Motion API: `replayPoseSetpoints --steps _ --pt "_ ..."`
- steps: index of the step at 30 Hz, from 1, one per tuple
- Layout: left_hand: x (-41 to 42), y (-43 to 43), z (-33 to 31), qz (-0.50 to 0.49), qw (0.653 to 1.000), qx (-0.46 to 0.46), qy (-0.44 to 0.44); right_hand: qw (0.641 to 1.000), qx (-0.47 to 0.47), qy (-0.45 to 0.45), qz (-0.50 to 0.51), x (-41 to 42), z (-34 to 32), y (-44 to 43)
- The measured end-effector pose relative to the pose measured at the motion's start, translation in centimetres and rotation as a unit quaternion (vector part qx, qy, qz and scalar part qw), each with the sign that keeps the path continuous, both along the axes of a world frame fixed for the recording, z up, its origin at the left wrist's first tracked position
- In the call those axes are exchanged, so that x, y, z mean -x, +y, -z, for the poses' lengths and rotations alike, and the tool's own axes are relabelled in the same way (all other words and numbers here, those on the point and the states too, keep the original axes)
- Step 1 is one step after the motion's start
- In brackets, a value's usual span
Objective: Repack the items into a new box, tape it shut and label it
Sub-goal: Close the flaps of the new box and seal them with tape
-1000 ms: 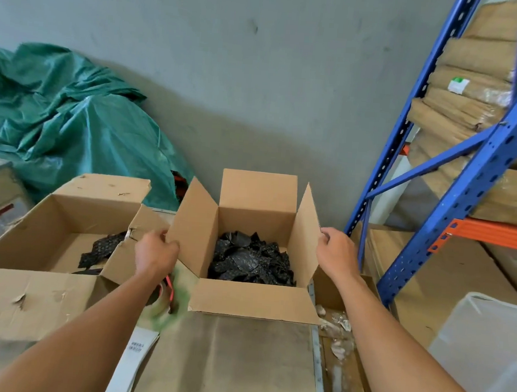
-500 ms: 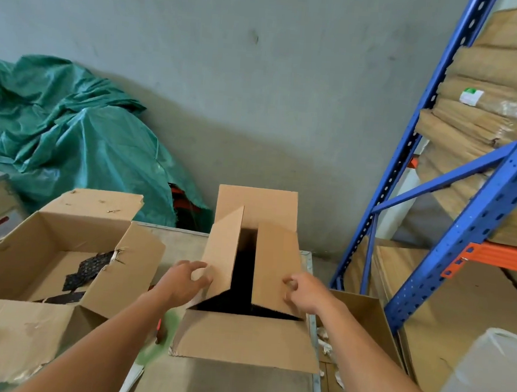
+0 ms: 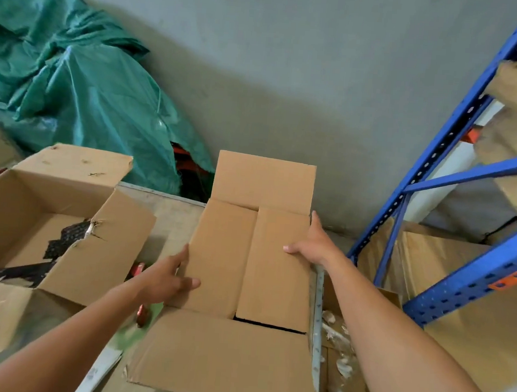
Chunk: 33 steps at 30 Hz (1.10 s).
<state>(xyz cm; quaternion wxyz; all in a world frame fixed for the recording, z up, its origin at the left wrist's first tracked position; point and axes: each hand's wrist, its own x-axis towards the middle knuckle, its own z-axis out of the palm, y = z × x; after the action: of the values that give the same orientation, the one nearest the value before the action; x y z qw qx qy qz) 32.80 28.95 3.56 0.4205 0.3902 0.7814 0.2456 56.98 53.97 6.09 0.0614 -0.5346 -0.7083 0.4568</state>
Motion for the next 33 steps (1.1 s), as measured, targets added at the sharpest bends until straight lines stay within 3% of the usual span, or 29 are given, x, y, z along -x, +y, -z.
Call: replayPoseSetpoints --steps 5,11,19,25,30,33 --pt "0.0 0.1 0.1 -0.004 1.000 -0.005 -0.027 0.999 0.026 0.032 0.029 1.9 0.1 3.0" --pt "0.5 -0.1 0.0 -0.021 0.999 0.005 -0.042 0.984 0.009 0.143 0.104 2.6 0.2 4.5" --pt "-0.3 -0.5 -0.2 -0.063 0.998 -0.007 -0.027 0.970 0.008 0.238 0.046 -0.2 -1.6 2.4" --pt "-2.6 -0.6 -1.5 -0.069 0.997 -0.030 0.032 0.981 -0.030 0.187 0.039 -2.1 -1.3 1.4" --pt "-2.5 -0.5 -1.9 -0.063 0.997 -0.016 0.028 0.989 -0.143 0.043 0.000 -1.1 0.0 0.4" --pt "-2.3 -0.8 -1.8 -0.061 0.998 -0.018 0.025 0.983 -0.178 0.049 0.016 -1.4 0.9 -0.5"
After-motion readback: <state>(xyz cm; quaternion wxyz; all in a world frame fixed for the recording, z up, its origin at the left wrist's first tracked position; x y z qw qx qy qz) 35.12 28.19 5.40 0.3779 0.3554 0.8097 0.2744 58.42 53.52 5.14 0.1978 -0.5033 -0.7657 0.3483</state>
